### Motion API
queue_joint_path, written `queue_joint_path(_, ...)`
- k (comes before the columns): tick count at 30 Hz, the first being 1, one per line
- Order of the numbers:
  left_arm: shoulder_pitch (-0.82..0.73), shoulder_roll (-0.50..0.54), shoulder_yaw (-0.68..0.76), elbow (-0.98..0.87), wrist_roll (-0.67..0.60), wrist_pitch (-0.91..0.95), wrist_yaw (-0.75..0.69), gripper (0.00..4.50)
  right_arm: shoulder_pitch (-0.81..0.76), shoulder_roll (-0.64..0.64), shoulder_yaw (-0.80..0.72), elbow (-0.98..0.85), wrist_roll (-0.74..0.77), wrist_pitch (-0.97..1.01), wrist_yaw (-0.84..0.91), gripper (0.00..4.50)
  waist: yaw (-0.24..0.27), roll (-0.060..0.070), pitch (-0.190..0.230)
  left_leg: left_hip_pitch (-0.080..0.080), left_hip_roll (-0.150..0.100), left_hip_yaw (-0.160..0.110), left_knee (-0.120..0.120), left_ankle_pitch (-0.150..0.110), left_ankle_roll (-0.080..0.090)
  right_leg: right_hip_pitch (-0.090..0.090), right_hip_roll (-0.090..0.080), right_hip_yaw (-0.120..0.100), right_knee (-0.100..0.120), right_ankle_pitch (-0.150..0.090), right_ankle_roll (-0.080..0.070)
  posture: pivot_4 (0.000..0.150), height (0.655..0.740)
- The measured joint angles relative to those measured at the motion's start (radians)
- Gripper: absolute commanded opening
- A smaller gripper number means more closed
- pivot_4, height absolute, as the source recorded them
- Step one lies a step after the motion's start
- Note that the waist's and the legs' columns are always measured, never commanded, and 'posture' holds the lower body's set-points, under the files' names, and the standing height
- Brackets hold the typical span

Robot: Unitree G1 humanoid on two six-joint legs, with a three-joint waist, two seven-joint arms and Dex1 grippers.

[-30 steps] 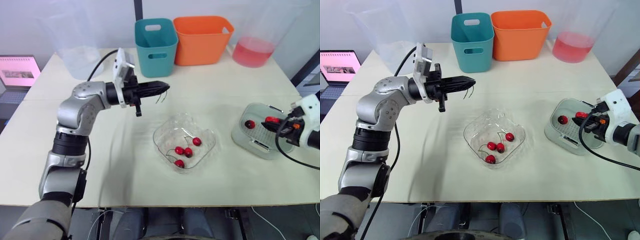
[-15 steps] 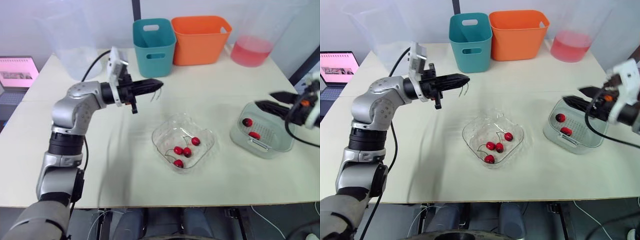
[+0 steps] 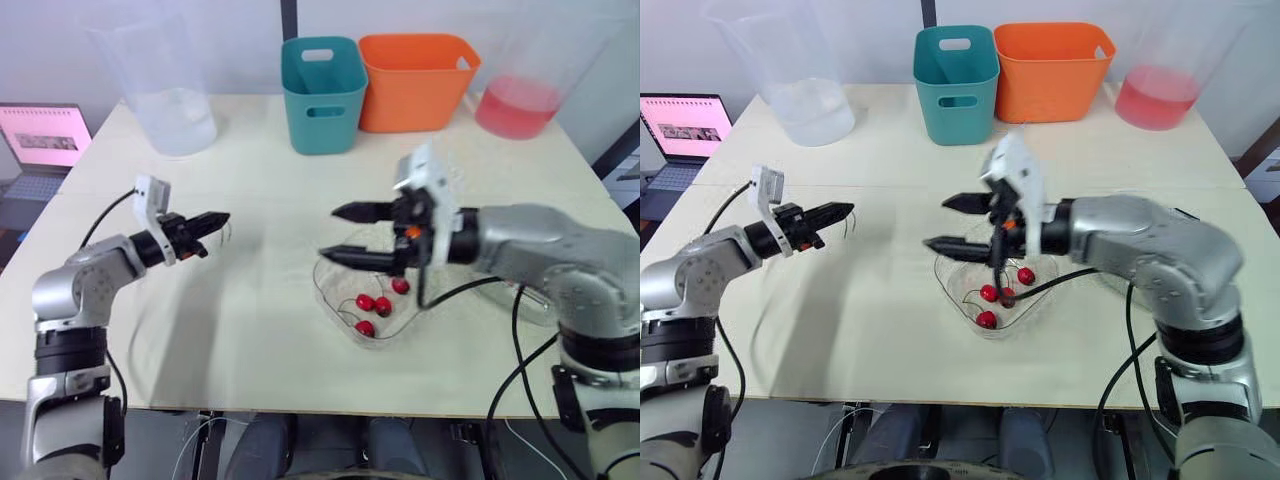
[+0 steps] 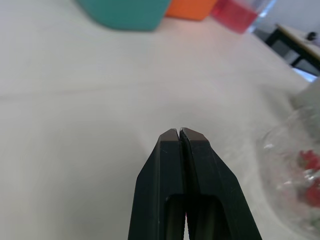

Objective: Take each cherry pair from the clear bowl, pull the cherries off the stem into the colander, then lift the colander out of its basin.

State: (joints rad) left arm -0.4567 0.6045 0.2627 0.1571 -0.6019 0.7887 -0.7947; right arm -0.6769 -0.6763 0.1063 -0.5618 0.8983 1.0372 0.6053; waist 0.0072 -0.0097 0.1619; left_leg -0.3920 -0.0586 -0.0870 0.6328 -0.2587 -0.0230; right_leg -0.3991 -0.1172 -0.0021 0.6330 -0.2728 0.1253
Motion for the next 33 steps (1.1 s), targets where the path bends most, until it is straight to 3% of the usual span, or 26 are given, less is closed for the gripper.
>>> queue_joint_path(8,0.011,-0.028,-0.015,0.136,0.047,-0.087,0.005,0.00,0.008,0.011,0.090,0.006,-0.111,-0.054,0.042,3.43,-0.005,0.000,0.000,0.000,0.000,0.000,0.000,0.000,0.000,-0.001,0.000,0.000,0.001,0.000,0.000,0.150,0.7400)
queue_joint_path(9,0.010,-0.029,-0.016,0.144,0.049,-0.094,0.002,0.60,0.008,0.012,0.090,0.008,-0.114,-0.054,0.042,3.50,-0.006,0.000,0.000,0.000,0.000,0.000,-0.001,0.000,0.000,-0.001,0.000,0.000,0.001,0.000,0.000,0.150,0.7400)
queue_joint_path(10,0.009,-0.029,-0.017,0.151,0.049,-0.102,-0.001,0.81,0.008,0.014,0.089,0.010,-0.120,-0.054,0.042,3.50,-0.008,0.000,0.000,0.000,0.000,0.000,-0.001,0.000,0.000,-0.002,0.000,0.000,0.001,0.000,0.000,0.150,0.7400)
queue_joint_path(12,0.005,-0.029,-0.018,0.157,0.050,-0.109,-0.009,1.74,0.012,0.019,0.082,0.014,-0.123,-0.053,0.042,3.50,-0.017,0.000,0.000,0.000,0.000,0.000,-0.001,0.000,0.000,-0.002,0.000,0.000,0.002,0.000,0.000,0.150,0.7400)
queue_joint_path(17,-0.012,-0.024,-0.017,0.157,0.062,-0.146,-0.009,4.39,0.038,0.017,0.072,0.015,-0.130,-0.050,0.041,3.50,-0.019,0.000,0.000,0.000,0.000,0.000,-0.001,0.000,0.000,-0.002,0.000,0.000,0.002,0.000,0.000,0.150,0.7400)
queue_joint_path(25,-0.011,0.120,0.001,0.141,0.074,-0.187,-0.082,4.46,0.047,-0.040,-0.028,0.054,-0.125,-0.048,0.076,3.50,-0.022,0.000,0.000,0.000,0.001,0.001,-0.002,-0.002,0.003,-0.004,0.000,0.000,0.003,0.000,0.000,0.150,0.7400)
queue_joint_path(30,-0.038,0.202,0.019,0.086,0.026,-0.167,-0.187,4.46,0.061,0.021,-0.181,0.123,-0.047,-0.028,0.023,3.50,-0.018,-0.001,0.000,0.000,0.001,0.001,-0.002,-0.002,0.003,-0.003,-0.001,0.000,0.003,0.000,0.000,0.150,0.7400)
queue_joint_path(33,-0.029,0.217,0.017,-0.030,-0.001,-0.141,-0.226,4.46,0.116,-0.018,-0.279,0.151,-0.028,-0.019,0.011,3.50,-0.013,-0.001,0.000,-0.001,0.000,0.001,-0.002,-0.002,0.003,-0.003,-0.001,0.000,0.000,0.000,0.000,0.150,0.7400)
